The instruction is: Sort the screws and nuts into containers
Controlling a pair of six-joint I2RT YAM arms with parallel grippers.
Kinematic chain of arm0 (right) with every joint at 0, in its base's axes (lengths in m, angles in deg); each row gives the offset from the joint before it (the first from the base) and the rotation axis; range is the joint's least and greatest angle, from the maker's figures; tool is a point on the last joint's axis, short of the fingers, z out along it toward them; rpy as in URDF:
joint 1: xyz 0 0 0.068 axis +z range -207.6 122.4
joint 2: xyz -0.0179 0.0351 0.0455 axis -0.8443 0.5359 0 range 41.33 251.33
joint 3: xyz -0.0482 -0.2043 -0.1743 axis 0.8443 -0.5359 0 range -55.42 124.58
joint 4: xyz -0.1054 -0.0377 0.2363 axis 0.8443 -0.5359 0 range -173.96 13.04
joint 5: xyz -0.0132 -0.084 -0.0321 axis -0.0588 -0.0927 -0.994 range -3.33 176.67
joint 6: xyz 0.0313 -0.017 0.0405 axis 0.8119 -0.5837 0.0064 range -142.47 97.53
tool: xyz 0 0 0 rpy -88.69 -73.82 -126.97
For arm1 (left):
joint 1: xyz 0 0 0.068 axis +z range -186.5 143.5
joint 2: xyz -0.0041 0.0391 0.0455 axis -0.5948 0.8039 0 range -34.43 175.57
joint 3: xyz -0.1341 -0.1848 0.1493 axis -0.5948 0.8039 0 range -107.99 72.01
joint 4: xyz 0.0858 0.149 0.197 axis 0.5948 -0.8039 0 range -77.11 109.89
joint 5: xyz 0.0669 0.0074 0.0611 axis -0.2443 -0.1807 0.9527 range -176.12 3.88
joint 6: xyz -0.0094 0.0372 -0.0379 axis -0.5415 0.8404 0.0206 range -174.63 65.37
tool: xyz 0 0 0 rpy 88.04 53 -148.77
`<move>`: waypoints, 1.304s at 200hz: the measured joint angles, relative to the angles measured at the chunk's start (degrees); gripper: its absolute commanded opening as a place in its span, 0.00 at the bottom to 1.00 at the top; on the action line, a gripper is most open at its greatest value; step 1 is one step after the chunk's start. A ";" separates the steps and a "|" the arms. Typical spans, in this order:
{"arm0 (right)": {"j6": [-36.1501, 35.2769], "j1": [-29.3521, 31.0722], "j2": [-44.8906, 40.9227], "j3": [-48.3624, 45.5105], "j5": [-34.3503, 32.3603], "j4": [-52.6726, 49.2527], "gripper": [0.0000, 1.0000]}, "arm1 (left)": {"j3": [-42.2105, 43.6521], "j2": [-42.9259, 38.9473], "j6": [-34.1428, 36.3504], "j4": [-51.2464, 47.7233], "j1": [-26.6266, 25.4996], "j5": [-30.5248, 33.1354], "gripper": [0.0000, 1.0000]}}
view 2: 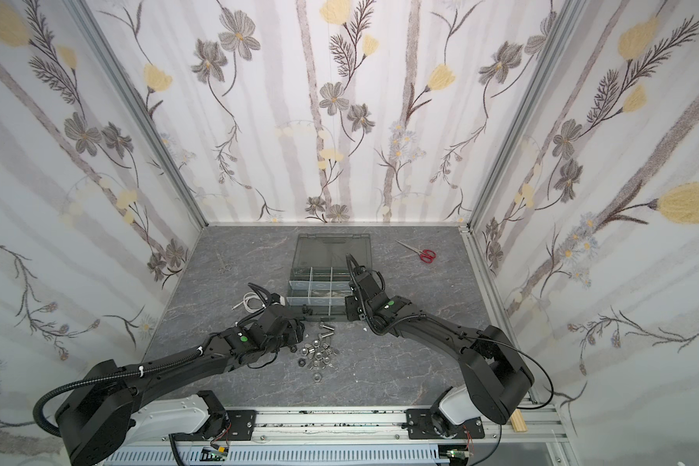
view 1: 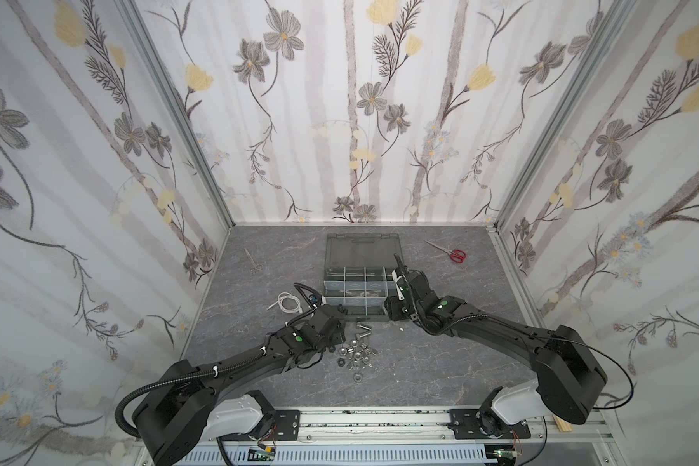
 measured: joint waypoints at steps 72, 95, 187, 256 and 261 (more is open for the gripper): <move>2.47 0.00 -2.08 -2.47 0.33 0.50 0.52 | -4.83 9.51 -0.11 2.49 -4.11 -2.23 0.52; 2.93 0.00 -3.34 -3.21 0.15 1.01 0.52 | -5.49 11.47 -0.09 2.99 -4.59 -2.91 0.49; 4.42 0.00 -4.33 -5.57 0.13 1.77 0.52 | -6.43 14.91 0.04 3.72 -4.96 -4.09 0.39; 4.85 0.00 -4.35 -5.75 0.13 2.43 0.52 | -7.72 17.35 0.11 4.52 -5.03 -4.28 0.32; 4.85 0.00 -4.39 -5.79 0.13 2.45 0.52 | -7.78 17.51 0.11 4.61 -5.07 -4.31 0.31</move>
